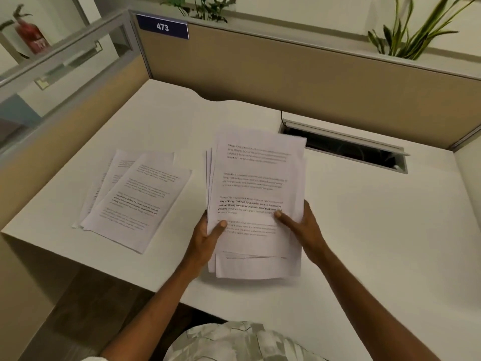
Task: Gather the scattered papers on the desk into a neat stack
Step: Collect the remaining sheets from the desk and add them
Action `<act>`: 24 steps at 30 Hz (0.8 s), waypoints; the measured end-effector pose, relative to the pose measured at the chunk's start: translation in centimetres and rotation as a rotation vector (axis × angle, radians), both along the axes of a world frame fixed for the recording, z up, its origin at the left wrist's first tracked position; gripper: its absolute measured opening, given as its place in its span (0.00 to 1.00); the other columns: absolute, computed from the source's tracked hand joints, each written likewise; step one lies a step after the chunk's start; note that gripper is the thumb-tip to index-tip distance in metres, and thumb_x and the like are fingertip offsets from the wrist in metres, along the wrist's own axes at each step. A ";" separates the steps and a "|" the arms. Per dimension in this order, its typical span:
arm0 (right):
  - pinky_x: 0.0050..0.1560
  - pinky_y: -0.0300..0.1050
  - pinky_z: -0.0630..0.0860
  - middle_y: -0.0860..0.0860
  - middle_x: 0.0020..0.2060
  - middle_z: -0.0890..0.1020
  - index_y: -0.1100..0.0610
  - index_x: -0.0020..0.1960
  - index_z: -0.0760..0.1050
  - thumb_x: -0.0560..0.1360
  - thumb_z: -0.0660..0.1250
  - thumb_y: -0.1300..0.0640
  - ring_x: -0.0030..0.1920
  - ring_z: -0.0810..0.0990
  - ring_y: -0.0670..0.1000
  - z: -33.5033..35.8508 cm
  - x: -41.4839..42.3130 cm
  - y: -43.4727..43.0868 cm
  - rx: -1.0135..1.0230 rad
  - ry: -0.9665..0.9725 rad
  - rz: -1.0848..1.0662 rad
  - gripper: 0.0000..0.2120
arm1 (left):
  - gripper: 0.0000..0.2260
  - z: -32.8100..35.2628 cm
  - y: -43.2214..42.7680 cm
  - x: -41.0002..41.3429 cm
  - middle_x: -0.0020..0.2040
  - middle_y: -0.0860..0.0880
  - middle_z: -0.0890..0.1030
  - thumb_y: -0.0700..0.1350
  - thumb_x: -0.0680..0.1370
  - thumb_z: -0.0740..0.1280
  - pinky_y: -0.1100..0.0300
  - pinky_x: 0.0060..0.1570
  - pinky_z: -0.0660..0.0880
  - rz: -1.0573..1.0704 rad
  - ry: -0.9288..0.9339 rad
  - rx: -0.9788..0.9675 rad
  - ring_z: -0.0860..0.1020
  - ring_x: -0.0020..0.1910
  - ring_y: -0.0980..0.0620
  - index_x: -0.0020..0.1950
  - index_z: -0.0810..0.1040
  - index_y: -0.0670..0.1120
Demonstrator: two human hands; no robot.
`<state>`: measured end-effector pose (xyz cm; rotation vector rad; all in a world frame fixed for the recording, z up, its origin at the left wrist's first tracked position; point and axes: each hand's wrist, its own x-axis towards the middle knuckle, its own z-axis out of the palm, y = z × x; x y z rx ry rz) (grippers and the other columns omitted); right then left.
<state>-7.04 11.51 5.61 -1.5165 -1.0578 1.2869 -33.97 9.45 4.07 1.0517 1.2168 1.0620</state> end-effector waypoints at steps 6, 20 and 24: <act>0.54 0.51 0.85 0.55 0.61 0.86 0.55 0.66 0.80 0.78 0.76 0.56 0.59 0.86 0.58 4.7 0.3 0.6 0.314 0.245 -0.004 0.17 | 0.20 4.4 2.8 -0.4 0.64 0.56 0.82 0.48 0.78 0.69 0.63 0.60 0.78 -0.088 0.054 0.149 0.79 0.64 0.56 0.69 0.73 0.59; 0.58 0.55 0.84 0.51 0.59 0.86 0.45 0.68 0.79 0.73 0.80 0.53 0.60 0.85 0.54 0.7 1.4 -3.2 0.212 0.101 0.076 0.25 | 0.21 4.3 2.8 3.4 0.56 0.55 0.85 0.52 0.70 0.80 0.63 0.49 0.81 -0.200 0.053 0.110 0.82 0.57 0.57 0.61 0.80 0.62; 0.58 0.54 0.84 0.50 0.59 0.86 0.45 0.66 0.80 0.75 0.78 0.57 0.59 0.85 0.53 0.3 1.3 -3.5 0.219 0.092 0.036 0.21 | 0.16 3.8 2.5 3.7 0.54 0.56 0.85 0.49 0.72 0.78 0.61 0.49 0.82 -0.159 0.094 0.076 0.83 0.54 0.57 0.57 0.81 0.63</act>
